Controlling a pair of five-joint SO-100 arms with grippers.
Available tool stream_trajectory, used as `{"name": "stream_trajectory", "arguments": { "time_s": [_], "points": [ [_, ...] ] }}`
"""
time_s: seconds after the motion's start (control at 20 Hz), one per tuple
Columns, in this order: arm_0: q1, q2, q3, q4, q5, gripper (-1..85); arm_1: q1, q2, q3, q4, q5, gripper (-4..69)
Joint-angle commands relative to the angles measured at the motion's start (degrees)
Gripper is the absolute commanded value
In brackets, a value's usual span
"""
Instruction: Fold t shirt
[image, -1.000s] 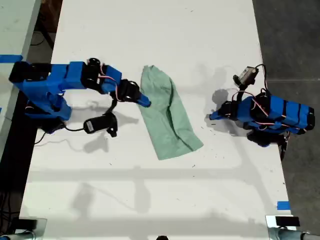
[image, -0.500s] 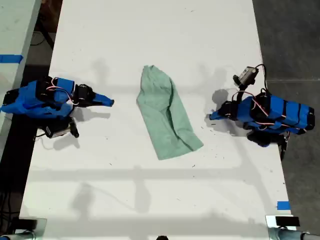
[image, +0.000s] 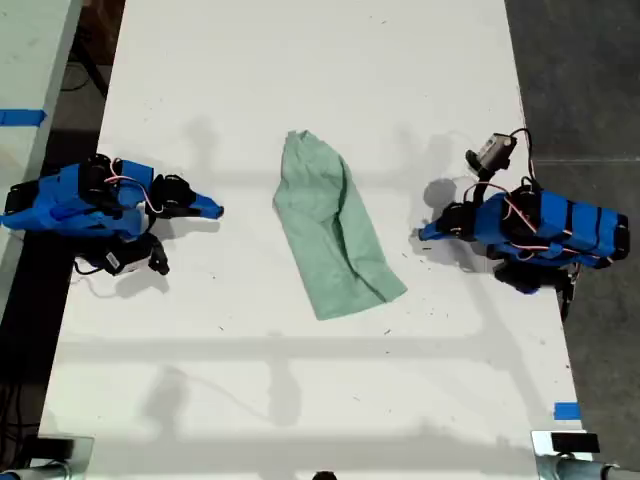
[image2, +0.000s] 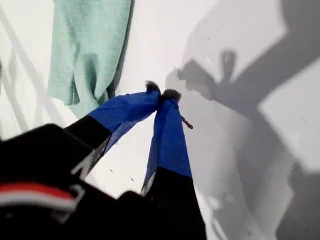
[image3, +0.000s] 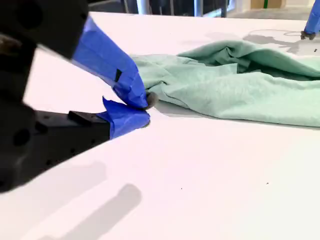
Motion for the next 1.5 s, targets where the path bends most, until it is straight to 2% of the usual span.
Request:
{"name": "stream_trajectory", "arguments": {
  "time_s": [0.0, 0.15, 0.3, 0.6, 1.0, 1.15, 1.3, 1.45],
  "points": [
    [2.29, 0.35, 0.44, 0.26, -0.88, -0.1, -0.62, 0.79, 1.67, 0.09, 0.88, 2.0],
    [3.43, 0.35, 0.53, 0.35, -1.85, 0.0, -0.70, 0.79, 1.67, 0.09, 0.97, 2.0],
    [4.13, 0.35, 0.18, 0.35, -0.79, 3.7, -0.70, 0.79, 1.67, 0.09, 1.05, 2.0],
    [0.70, 0.35, 0.44, 0.26, -0.44, -0.1, -0.79, 0.79, 1.67, 0.18, 1.23, 2.0],
    [0.44, 0.35, 0.44, 0.26, -0.44, -0.1, -0.88, 0.79, 1.67, 0.18, 1.23, 2.0],
    [0.18, 0.35, 0.44, 0.26, -0.44, 4.2, -0.97, 0.79, 1.67, 0.18, 1.41, 2.0],
    [0.26, 0.35, 0.44, 0.26, -0.62, -0.1, -0.97, 0.79, 1.67, 0.18, 1.49, 2.0],
    [0.26, 0.35, 0.53, 0.26, -0.70, -0.1, -0.97, 0.79, 1.67, 0.18, 1.41, 2.0]
  ]
}}
